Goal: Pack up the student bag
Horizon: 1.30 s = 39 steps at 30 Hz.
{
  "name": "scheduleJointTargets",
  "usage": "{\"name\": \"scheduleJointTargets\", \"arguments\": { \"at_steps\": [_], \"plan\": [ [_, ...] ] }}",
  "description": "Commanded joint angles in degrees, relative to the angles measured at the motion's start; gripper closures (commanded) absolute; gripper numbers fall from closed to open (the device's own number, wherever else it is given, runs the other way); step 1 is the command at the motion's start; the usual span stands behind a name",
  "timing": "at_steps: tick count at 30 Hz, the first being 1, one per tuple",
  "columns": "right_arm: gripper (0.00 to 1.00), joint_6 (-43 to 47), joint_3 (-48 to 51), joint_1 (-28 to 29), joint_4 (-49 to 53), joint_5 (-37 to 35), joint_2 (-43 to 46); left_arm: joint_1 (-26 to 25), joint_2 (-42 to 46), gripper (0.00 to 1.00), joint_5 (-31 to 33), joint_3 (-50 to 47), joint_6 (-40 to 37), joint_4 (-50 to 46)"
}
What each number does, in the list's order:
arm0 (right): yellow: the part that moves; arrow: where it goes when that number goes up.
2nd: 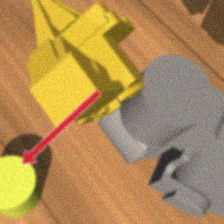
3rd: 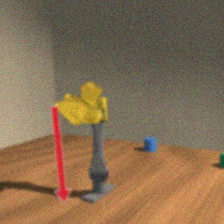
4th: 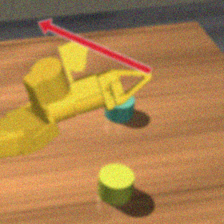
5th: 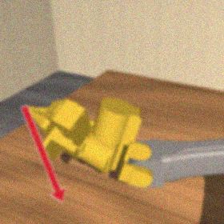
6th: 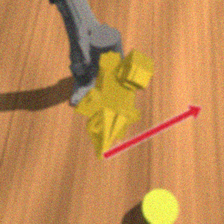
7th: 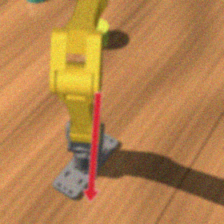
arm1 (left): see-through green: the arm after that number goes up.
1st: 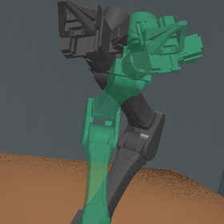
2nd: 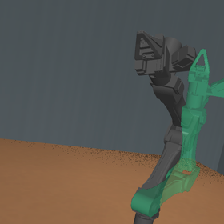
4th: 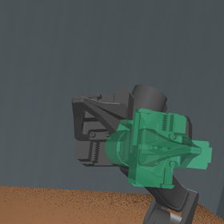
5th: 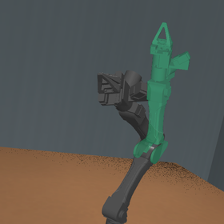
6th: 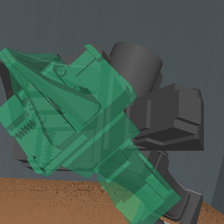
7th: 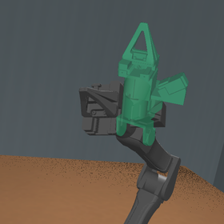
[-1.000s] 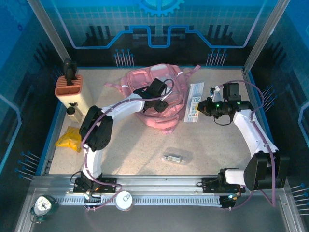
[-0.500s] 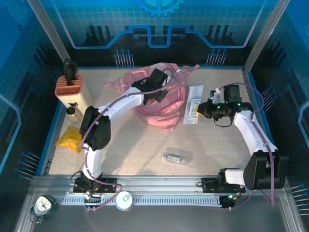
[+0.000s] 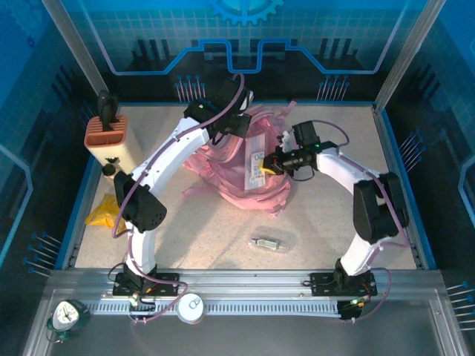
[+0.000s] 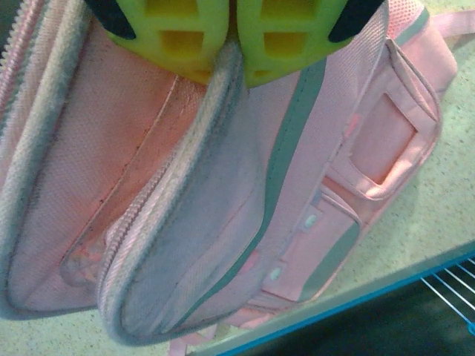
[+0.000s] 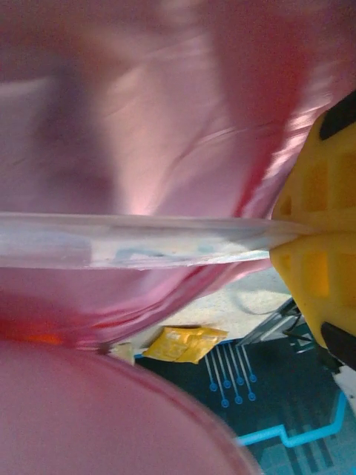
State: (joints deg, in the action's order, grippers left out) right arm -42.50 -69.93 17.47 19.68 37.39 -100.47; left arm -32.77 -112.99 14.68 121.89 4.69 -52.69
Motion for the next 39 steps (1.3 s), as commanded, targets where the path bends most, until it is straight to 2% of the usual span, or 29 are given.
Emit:
{"name": "scheduleJointTargets", "arguments": {
  "at_steps": [1, 4, 6, 9, 11, 16, 19, 20, 22, 24, 25, 29, 32, 34, 36, 39],
  "plan": [
    [0.91, -0.18, -7.92, 1.13, -4.49, -2.13, -5.36, -0.21, 1.19, 1.00, -1.28, 3.11, 4.21, 3.82],
    [0.88, -0.52, -14.79, 1.54, -4.43, 0.56, -12.40, -0.26, 0.93, 1.00, -0.92, 3.96, 5.01, 3.06],
    [0.83, 1.31, -17.53, 2.41, -2.28, -2.06, -15.09, -0.23, 1.17, 1.00, -0.81, 4.15, 5.46, 3.03],
    [0.64, 6.42, -21.18, 2.76, 3.84, -7.18, -16.69, -0.12, 1.28, 1.00, -0.91, 4.11, 5.70, 2.94],
    [0.60, 7.92, -20.40, 2.47, 5.44, -8.97, -14.91, -0.14, 1.19, 1.00, -0.72, 4.06, 5.74, 2.77],
    [0.46, 12.13, -9.78, 4.88, 6.82, -19.90, -3.09, -0.10, 1.52, 1.00, -0.73, 3.69, 6.77, 2.23],
    [0.44, 12.79, -3.91, 5.91, 7.38, -20.61, 0.88, -0.16, 2.37, 1.00, -1.89, 1.03, 8.37, 3.17],
    [0.44, 12.11, -1.42, 5.51, 6.50, -20.18, 2.88, -0.15, 2.66, 0.94, -2.97, -0.33, 9.26, 3.42],
    [0.44, 11.19, 3.20, 4.68, 3.58, -19.62, 7.55, -0.14, 3.35, 0.75, -6.46, -2.99, 10.07, 3.56],
    [0.42, 11.50, 5.41, 4.43, 3.54, -20.10, 12.10, -0.16, 6.02, 0.62, -8.62, -8.21, 11.79, 3.99],
    [0.42, 11.85, 5.75, 4.36, 4.30, -20.03, 13.65, -0.16, 8.26, 0.60, -9.07, -12.17, 12.91, 5.50],
    [0.41, 13.49, 7.82, 4.58, 7.50, -20.12, 18.10, 2.57, 23.53, 0.48, -12.51, -35.97, 22.00, 20.25],
    [0.41, 13.72, 8.73, 4.82, 9.09, -18.64, 18.64, 9.64, 30.50, 0.46, -17.28, -51.16, 33.34, 29.22],
    [0.41, 13.16, 9.22, 5.88, 9.01, -17.65, 18.81, 14.79, 31.75, 0.47, -20.55, -58.16, 40.39, 33.18],
    [0.41, 13.23, 9.45, 8.04, 8.94, -19.12, 19.49, 17.92, 31.39, 0.47, -22.30, -62.48, 44.87, 36.34],
    [0.41, 12.11, 9.69, 10.54, 8.62, -20.34, 19.49, 19.61, 28.50, 0.46, -22.52, -64.31, 47.36, 40.34]
  ]
}}
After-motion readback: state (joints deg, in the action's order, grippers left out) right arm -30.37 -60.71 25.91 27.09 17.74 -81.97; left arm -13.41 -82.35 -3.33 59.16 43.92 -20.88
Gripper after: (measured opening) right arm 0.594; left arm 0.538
